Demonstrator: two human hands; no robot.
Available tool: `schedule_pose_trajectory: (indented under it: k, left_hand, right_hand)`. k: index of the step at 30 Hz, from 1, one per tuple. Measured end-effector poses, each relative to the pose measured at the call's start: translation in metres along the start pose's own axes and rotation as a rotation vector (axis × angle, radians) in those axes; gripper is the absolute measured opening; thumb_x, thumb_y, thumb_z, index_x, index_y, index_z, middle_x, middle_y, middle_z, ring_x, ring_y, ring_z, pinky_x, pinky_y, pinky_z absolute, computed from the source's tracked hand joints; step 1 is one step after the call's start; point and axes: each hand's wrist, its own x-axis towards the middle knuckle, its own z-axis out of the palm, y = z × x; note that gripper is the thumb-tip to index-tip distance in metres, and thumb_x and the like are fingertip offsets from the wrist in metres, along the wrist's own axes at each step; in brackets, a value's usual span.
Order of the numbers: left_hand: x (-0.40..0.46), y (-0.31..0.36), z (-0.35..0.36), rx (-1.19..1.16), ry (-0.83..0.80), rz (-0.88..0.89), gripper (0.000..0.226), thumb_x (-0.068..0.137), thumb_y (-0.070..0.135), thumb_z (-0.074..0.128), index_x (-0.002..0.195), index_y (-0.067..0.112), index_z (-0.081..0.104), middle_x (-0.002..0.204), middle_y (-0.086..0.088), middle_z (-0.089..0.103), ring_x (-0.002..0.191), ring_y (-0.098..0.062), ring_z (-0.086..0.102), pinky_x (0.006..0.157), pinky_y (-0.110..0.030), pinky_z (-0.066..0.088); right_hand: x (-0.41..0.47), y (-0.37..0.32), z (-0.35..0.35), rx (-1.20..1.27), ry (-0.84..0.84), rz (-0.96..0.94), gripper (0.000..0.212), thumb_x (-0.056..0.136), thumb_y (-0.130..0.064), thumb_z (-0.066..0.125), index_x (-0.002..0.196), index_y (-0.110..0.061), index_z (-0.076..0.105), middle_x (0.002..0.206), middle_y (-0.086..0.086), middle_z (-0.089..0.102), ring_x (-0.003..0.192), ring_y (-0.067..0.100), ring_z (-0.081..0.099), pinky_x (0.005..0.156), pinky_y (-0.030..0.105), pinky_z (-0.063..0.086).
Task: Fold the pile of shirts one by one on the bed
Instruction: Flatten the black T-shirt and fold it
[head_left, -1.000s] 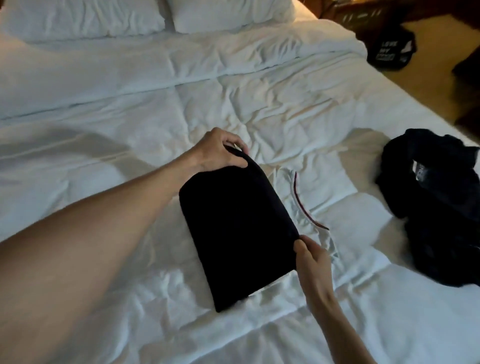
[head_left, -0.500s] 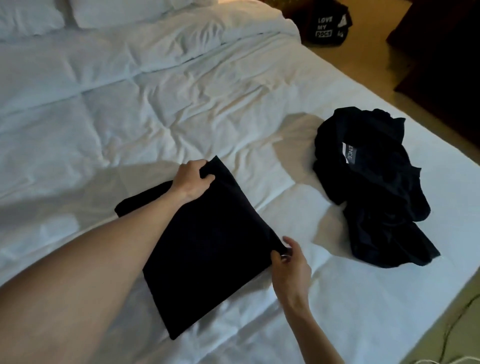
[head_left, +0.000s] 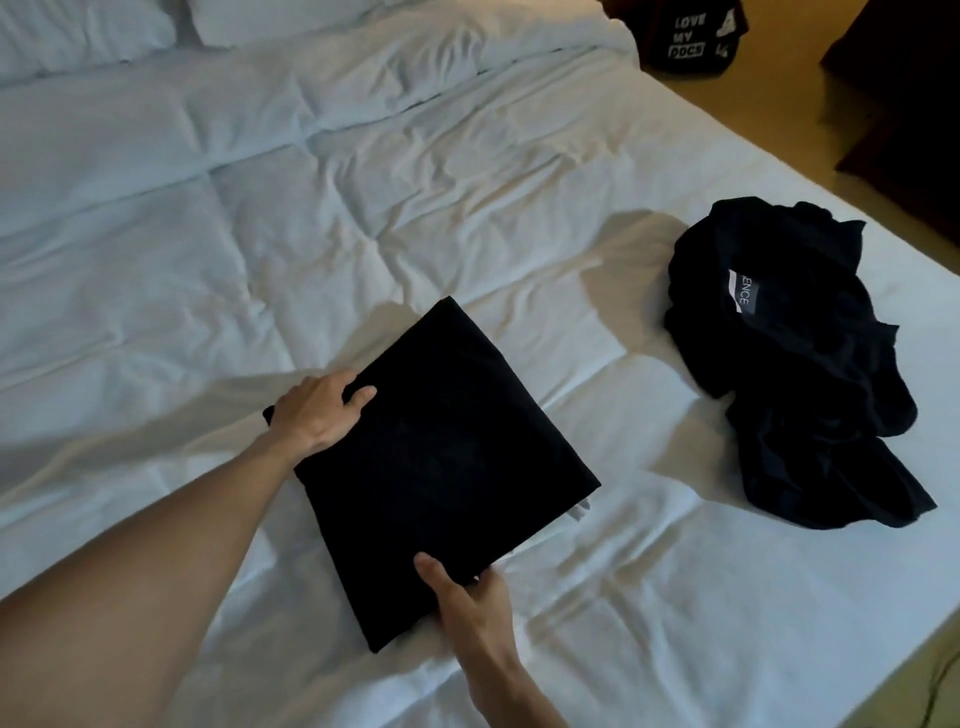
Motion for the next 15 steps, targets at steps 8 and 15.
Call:
schedule_pose_trajectory:
  k: [8,15]
  left_hand:
    - [-0.106,-0.067,0.043,-0.281,0.155,-0.322,0.041,0.101,0.049,0.044,0.122,0.019,0.062,0.115,-0.015,0.068,0.108,-0.04,0.06,0.087,-0.045,0.05]
    - [-0.28,-0.065,0.104,-0.629,0.291,-0.528,0.054,0.095,0.057,0.046,0.082,0.005,0.057,0.079,-0.012,0.066,0.081,-0.035,0.065,0.077,-0.045,0.053]
  right_hand:
    - [0.0,-0.004,-0.024,-0.244,0.052,-0.129,0.018,0.097,-0.014,0.052,0.104,-0.02,0.067,0.099,-0.002,0.075,0.096,0.016,0.069,0.088,0.039,0.056]
    - [-0.029,0.002,-0.066,-0.718,0.175,-0.338,0.032,0.102,-0.02,0.047,0.071,-0.017,0.053,0.064,-0.001,0.059,0.057,0.014,0.054,0.054,0.031,0.039]
